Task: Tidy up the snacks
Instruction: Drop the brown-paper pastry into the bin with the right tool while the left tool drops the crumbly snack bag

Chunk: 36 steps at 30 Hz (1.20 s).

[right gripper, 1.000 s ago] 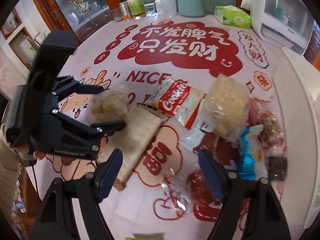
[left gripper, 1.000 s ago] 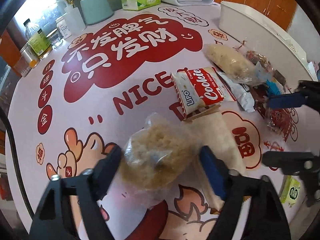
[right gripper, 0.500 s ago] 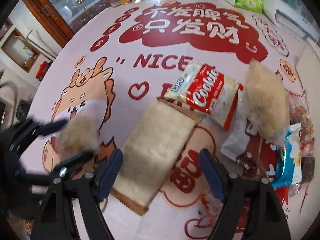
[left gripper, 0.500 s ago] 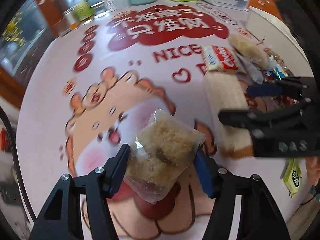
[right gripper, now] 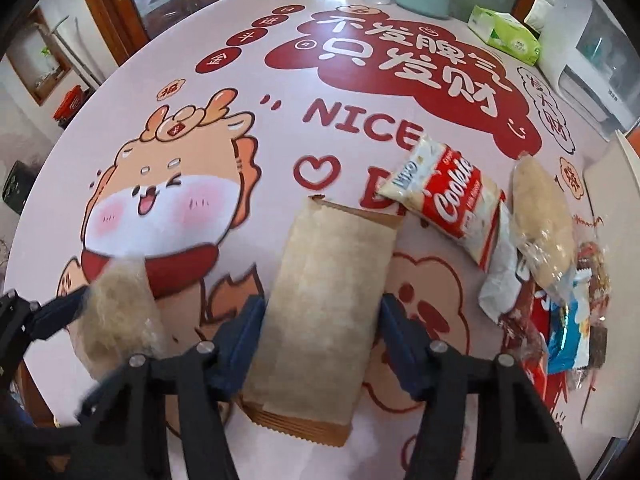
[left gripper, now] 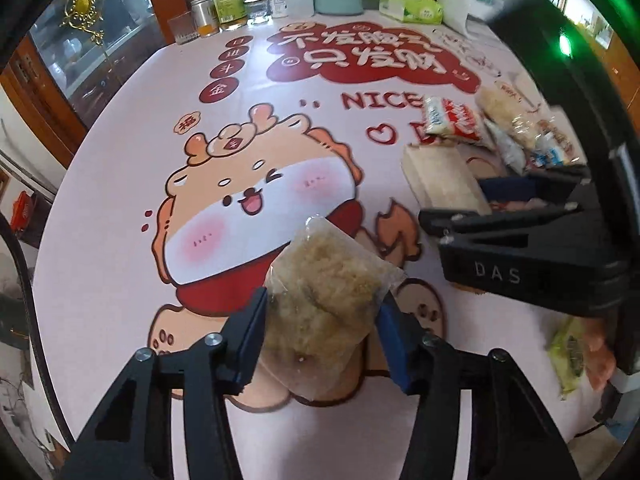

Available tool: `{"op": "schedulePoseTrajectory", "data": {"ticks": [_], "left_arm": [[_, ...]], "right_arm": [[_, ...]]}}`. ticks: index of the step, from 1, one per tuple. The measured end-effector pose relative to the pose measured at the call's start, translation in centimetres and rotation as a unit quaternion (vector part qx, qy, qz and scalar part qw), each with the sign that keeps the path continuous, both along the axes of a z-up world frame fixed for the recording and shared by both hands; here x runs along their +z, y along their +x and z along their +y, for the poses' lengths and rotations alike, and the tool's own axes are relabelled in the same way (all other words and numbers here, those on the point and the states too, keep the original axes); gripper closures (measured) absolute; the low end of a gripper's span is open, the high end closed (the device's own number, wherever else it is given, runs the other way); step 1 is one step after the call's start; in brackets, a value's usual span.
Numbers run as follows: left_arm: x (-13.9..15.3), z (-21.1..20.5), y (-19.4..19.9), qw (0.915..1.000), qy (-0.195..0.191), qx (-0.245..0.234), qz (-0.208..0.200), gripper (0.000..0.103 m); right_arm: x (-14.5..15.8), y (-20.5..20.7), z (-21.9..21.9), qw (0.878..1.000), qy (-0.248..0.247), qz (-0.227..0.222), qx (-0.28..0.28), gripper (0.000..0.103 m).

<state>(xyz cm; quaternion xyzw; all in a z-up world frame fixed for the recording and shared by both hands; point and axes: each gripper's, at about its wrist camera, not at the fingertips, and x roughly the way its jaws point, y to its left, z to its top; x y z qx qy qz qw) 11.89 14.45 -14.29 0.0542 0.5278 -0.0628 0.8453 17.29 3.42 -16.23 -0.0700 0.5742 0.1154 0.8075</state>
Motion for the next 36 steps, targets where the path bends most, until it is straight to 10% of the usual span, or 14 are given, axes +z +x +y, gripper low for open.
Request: {"op": "schedulePoseTrajectory", "data": {"ticks": [12,24,36], "left_arm": [[5.9,-7.5,-2.5,0.9949,0.000,-0.077,-0.066,0.057],[14.2,-20.7,-1.3,0.9709,-0.007,-0.179,-0.159,0.057],[18.6,-32.1,1.7,0.9495,-0.028,-0.221,-0.222,0.057]], "right_arm": [[7.3,-4.6,-7.9,0.993,0.067,-0.091,-0.026,0.045],[16.8,-8.4,-20.9,0.969,0.061,-0.215,-0.106,0.045],[20.0,-7.8,-31.1,0.943,0.013,-0.267,-0.196,0.044]]}}
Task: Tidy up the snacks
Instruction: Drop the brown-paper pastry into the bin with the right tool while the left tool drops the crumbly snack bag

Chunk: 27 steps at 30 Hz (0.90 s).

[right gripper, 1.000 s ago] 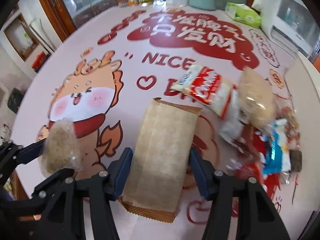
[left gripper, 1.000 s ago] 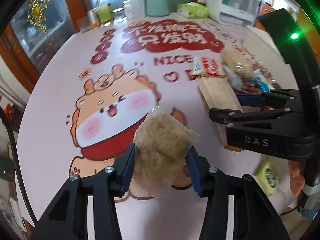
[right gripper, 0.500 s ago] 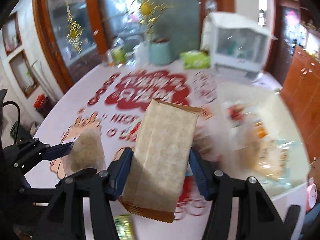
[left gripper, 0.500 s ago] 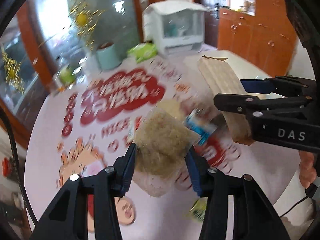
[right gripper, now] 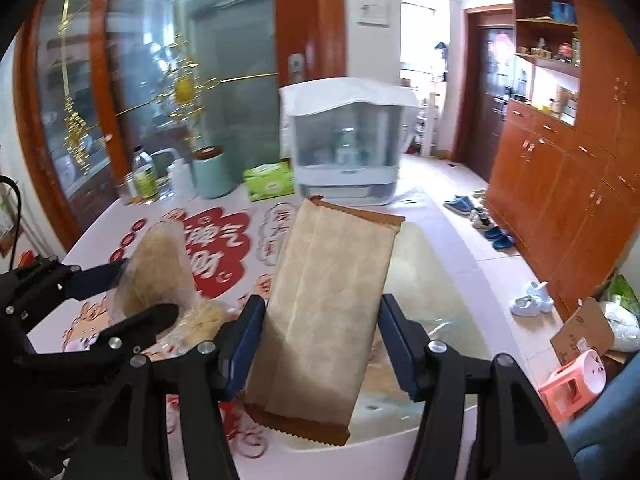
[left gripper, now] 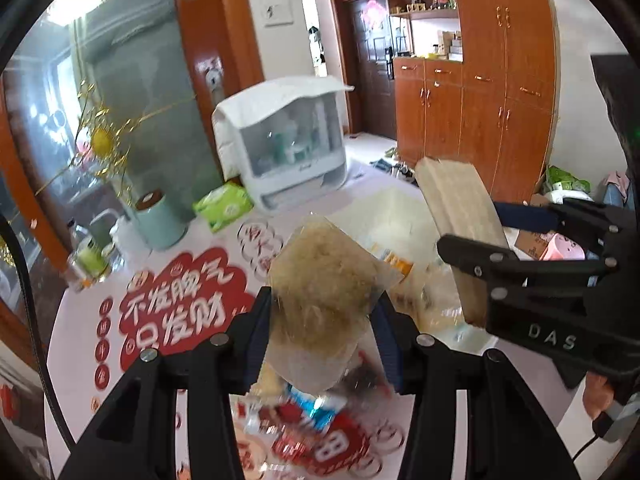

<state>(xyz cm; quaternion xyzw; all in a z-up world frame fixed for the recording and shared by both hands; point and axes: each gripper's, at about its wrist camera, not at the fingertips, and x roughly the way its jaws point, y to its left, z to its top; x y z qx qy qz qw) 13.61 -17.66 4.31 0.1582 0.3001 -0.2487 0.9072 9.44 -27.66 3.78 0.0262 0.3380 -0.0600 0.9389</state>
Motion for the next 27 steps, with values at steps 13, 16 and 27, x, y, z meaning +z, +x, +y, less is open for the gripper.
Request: {"op": "schedulePoseTrajectory", "data": {"ticks": [13,16,27], "left_arm": [[-2.6,-7.3,6.1,0.9993,-0.023,0.006,0.028,0.057],[-4.0,-8.4,7.4,0.9990,-0.020,0.009,0.040,0.057],[-7.5,-10.2,9.8,0.9969,-0.018,0.010,0.076,0.003]], "right_arm": [[-0.3,2.4,-8.4,0.995,-0.007,-0.001,-0.095,0.044],[-1.2,3.5,-9.5,0.994,-0.009,0.012,-0.107,0.047],[-4.4,5.9,-11.5,0.991,0.011,0.055,-0.119,0.056]]}}
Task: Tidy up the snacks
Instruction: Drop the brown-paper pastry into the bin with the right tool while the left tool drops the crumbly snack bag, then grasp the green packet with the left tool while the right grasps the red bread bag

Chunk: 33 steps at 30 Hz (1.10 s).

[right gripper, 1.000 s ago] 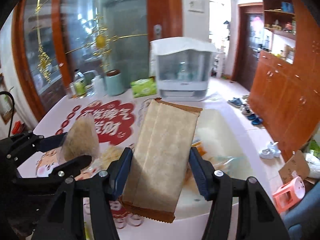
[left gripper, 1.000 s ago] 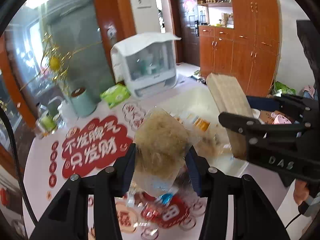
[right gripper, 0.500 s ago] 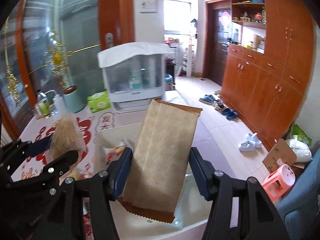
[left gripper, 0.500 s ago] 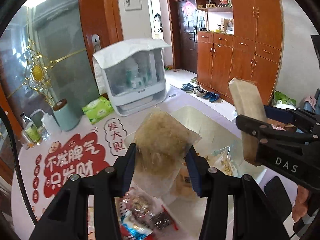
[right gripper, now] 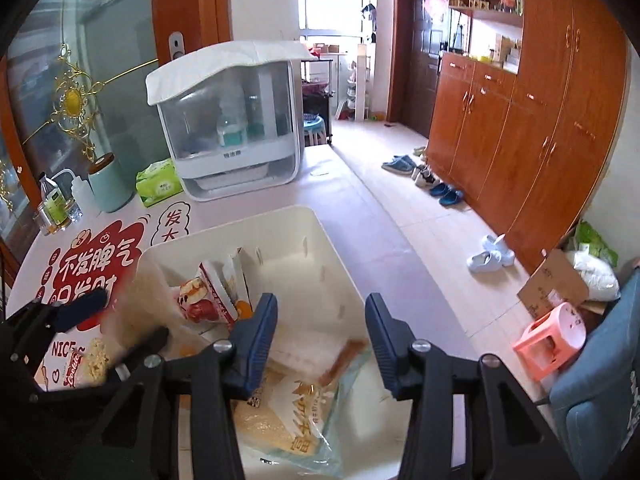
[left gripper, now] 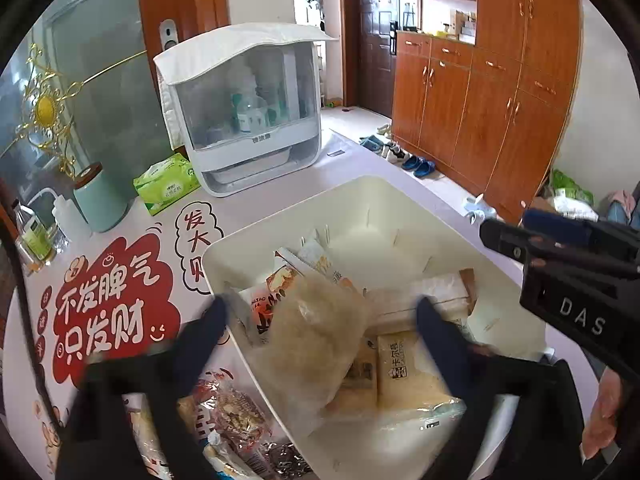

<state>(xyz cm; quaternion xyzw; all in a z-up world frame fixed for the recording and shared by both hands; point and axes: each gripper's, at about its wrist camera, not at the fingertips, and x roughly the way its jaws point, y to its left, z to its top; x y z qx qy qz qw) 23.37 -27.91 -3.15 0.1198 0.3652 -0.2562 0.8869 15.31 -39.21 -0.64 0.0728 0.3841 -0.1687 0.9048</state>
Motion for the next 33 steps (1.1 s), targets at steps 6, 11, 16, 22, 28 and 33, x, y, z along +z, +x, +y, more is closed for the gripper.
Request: {"op": "schedulePoseTrajectory", "data": {"ticks": [6,11,16,22,28,33], "left_arm": [[0.0,0.4,0.0,0.9999,0.010,0.010,0.006,0.003],[-0.1,1.4,0.1,0.9996,0.009,0.021,0.018,0.003],[0.3,2.6,-0.5,0.9994,0.016,0.025,0.020,0.003],[1.8,5.3,-1.9,0.9993,0.019,0.029,0.012,0.003],[3.4,9.7,-3.4,0.9986,0.028,0.046,0.004,0.003],[3.7,14.7,-5.7,0.9968,0.041,0.069,0.006,0.003]], "right_arm": [[-0.6,-0.2,-0.1,1.000,0.005,0.006,0.001,0.051],[-0.3,-0.9,0.2,1.000,0.009,-0.001,0.003,0.044],[-0.1,-1.3,0.7,1.000,0.009,0.000,0.009,0.041],[0.4,-2.2,1.7,1.000,0.015,0.001,0.017,0.040],[1.0,-3.7,3.5,0.999,0.022,-0.002,0.037,0.038],[1.5,-5.1,5.7,0.998,0.027,-0.007,0.064,0.035]]}}
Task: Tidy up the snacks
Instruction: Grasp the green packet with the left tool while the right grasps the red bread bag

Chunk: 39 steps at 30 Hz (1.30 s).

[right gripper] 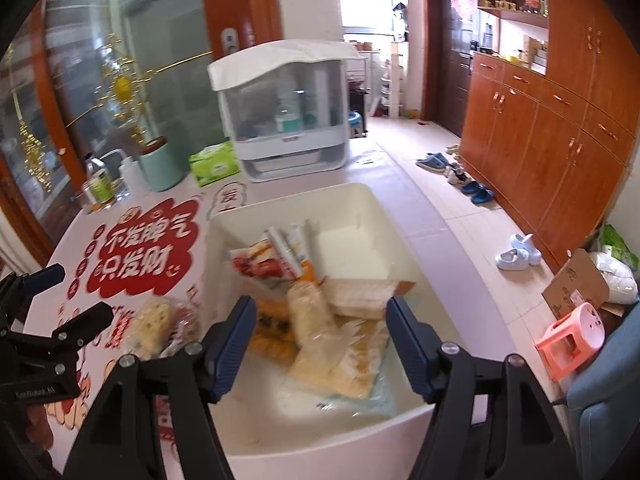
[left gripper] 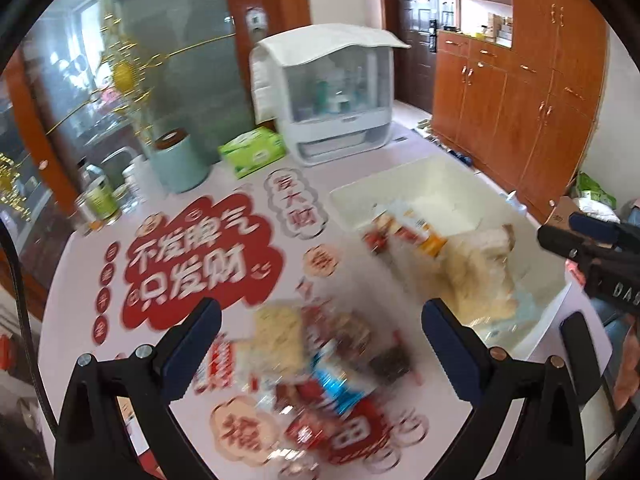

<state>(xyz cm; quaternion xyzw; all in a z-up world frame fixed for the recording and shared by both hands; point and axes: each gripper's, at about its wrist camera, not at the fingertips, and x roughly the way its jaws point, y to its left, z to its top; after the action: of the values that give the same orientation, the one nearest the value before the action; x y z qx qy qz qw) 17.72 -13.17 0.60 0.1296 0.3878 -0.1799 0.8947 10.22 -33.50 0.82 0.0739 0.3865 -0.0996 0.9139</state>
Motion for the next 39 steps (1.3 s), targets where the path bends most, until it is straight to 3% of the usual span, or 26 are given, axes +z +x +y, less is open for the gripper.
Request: {"op": "schedulePoseTrajectory", "data": {"ticks": [9,12,19,27,34,39], "left_arm": [[-4.3,6.9,-6.6,0.9984,0.029,0.044,0.021,0.003],[-6.3,8.5,-8.5,0.9968,0.020,0.066,0.041,0.003],[-10.9,11.4,-11.1,0.9835,-0.030,0.138,0.113,0.003],[-14.5,11.2,-11.7,0.9738,-0.017,0.155,0.166,0.003],[-16.7,10.1,-12.4,0.9696,0.002,0.137,0.202,0.012],[-17.3,9.6,-12.7,0.9694,0.006,0.129,0.209,0.046]], "right_arm": [[-0.8,-2.5,5.6,0.997,0.025,-0.005,0.069,0.035],[-1.7,-3.4,7.6,0.995,0.041,-0.004,0.095,0.035],[-4.2,-5.0,12.3,0.988,0.046,0.007,0.149,0.035],[-6.6,-5.8,14.5,0.984,0.051,0.020,0.171,0.035],[-8.6,-5.6,15.4,0.982,0.056,0.039,0.177,0.035],[-9.8,-4.6,16.3,0.979,0.057,0.051,0.187,0.035]]}}
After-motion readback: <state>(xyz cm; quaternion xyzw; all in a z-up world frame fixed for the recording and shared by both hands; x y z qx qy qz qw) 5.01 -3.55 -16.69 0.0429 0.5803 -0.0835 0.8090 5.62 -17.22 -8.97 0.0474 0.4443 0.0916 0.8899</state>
